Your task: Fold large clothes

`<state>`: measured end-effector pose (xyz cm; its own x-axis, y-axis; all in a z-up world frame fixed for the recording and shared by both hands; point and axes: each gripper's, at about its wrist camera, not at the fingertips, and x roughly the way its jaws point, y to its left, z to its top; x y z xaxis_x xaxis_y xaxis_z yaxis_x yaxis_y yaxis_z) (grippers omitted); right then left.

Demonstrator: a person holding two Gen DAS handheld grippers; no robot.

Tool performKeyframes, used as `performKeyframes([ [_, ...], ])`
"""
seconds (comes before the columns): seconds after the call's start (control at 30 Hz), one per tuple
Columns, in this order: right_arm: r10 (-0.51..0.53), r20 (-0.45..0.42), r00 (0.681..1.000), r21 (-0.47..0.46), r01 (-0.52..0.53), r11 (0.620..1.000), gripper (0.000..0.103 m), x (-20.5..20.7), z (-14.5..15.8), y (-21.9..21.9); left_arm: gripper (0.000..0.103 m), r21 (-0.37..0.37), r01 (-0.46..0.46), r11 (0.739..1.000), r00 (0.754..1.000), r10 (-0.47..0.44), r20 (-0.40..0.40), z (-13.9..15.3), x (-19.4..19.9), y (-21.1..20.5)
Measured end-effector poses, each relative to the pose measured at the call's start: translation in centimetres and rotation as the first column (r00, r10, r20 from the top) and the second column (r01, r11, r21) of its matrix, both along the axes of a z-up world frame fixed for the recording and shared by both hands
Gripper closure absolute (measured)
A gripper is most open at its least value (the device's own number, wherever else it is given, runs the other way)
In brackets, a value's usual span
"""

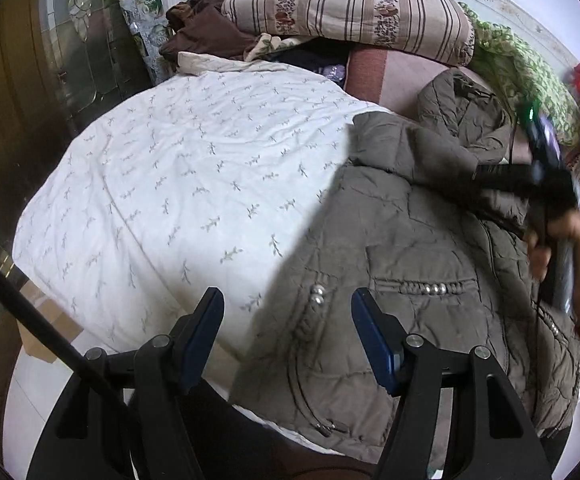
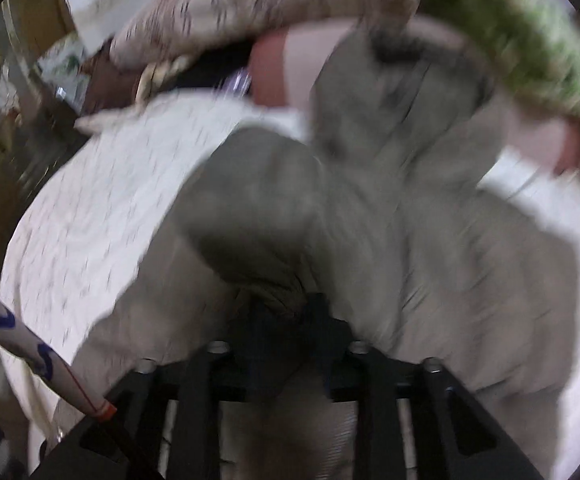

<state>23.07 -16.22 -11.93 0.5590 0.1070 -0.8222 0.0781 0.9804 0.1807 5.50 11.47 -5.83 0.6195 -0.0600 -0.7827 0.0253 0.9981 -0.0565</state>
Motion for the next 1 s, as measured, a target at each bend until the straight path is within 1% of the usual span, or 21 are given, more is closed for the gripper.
performKeyframes([
  [0.07, 0.004, 0.014, 1.000, 0.000, -0.004, 1.000, 0.047, -1.3, -0.5, 0.2, 0.038, 0.000, 0.009, 1.000, 1.000, -0.009, 0.001, 0.2, 0.9, -0.3],
  [0.13, 0.009, 0.031, 0.999, -0.011, -0.008, 1.000, 0.038, -2.2, 0.1, -0.1, 0.037, -0.011, 0.032, 0.999, 0.999, -0.032, -0.004, 0.2, 2.1, -1.0],
  [0.17, 0.009, 0.047, 0.999, -0.029, -0.008, 1.000, 0.036, -3.1, 0.6, -0.7, 0.037, -0.020, 0.050, 0.999, 0.999, -0.050, -0.007, 0.3, 2.9, -1.7],
  [0.3, -0.011, 0.086, 0.996, -0.108, 0.021, 0.994, 0.035, -5.8, 2.3, -3.3, 0.037, -0.046, 0.133, 0.990, 0.991, -0.132, 0.012, 0.9, 6.7, -5.1],
  [0.4, -0.057, 0.101, 0.993, -0.102, 0.068, 0.992, 0.035, -7.8, 3.0, -6.5, 0.034, -0.063, 0.195, 0.979, 0.981, -0.194, 0.022, 0.9, 11.0, -8.7],
  [0.43, -0.072, 0.104, 0.992, -0.097, 0.082, 0.992, 0.035, -8.2, 3.1, -7.3, 0.034, -0.084, 0.216, 0.973, 0.976, -0.215, 0.017, 0.6, 12.7, -10.0],
  [0.47, -0.092, 0.108, 0.990, -0.088, 0.102, 0.991, 0.035, -9.1, 3.3, -8.5, 0.034, -0.098, 0.231, 0.968, 0.973, -0.231, 0.005, 0.3, 14.1, -11.0],
  [0.53, -0.133, 0.112, 0.985, -0.077, 0.142, 0.987, 0.035, -10.6, 3.4, -10.7, 0.034, -0.131, 0.257, 0.958, 0.964, -0.264, -0.043, -1.0, 17.8, -13.5],
  [0.6, -0.167, 0.110, 0.980, -0.071, 0.176, 0.982, 0.035, -11.6, 3.3, -12.6, 0.034, -0.147, 0.282, 0.948, 0.952, -0.295, -0.082, -2.4, 20.9, -15.6],
  [0.67, -0.197, 0.103, 0.975, -0.079, 0.206, 0.975, 0.035, -12.1, 3.0, -14.2, 0.034, -0.133, 0.288, 0.949, 0.944, -0.304, -0.126, -4.3, 23.9, -17.8],
  [0.7, -0.208, 0.098, 0.973, -0.086, 0.216, 0.973, 0.035, -12.2, 2.9, -14.9, 0.034, -0.134, 0.288, 0.948, 0.942, -0.306, -0.140, -5.0, 24.8, -18.4],
  [0.77, -0.225, 0.089, 0.970, -0.100, 0.233, 0.967, 0.035, -12.2, 2.7, -15.9, 0.035, -0.144, 0.276, 0.950, 0.934, -0.301, -0.194, -6.8, 26.7, -19.7],
  [0.8, -0.233, 0.088, 0.968, -0.103, 0.242, 0.965, 0.035, -12.1, 2.6, -16.5, 0.050, -0.159, 0.272, 0.949, 0.930, -0.302, -0.210, -7.1, 27.1, -19.8],
  [0.83, -0.239, 0.088, 0.967, -0.103, 0.248, 0.963, 0.035, -12.0, 2.6, -16.8, 0.075, -0.197, 0.281, 0.939, 0.920, -0.322, -0.224, -7.1, 27.5, -20.1],
  [0.87, -0.243, 0.084, 0.966, -0.099, 0.251, 0.963, 0.035, -11.8, 2.7, -17.3, 0.075, -0.193, 0.279, 0.941, 0.919, -0.320, -0.231, -6.5, 27.8, -20.2],
  [0.9, -0.248, 0.093, 0.964, -0.094, 0.256, 0.962, 0.035, -11.5, 2.9, -17.6, 0.080, -0.184, 0.282, 0.942, 0.924, -0.318, -0.212, -5.6, 27.9, -20.3],
  [0.93, -0.249, 0.100, 0.963, -0.090, 0.258, 0.962, 0.035, -11.1, 3.0, -17.8, 0.083, -0.176, 0.291, 0.940, 0.931, -0.321, -0.175, -4.5, 27.9, -20.1],
  [1.0, -0.251, 0.118, 0.961, -0.079, 0.261, 0.962, 0.035, -10.0, 3.4, -18.0, 0.084, -0.162, 0.278, 0.947, 0.943, -0.301, -0.140, -3.2, 28.0, -19.3],
])
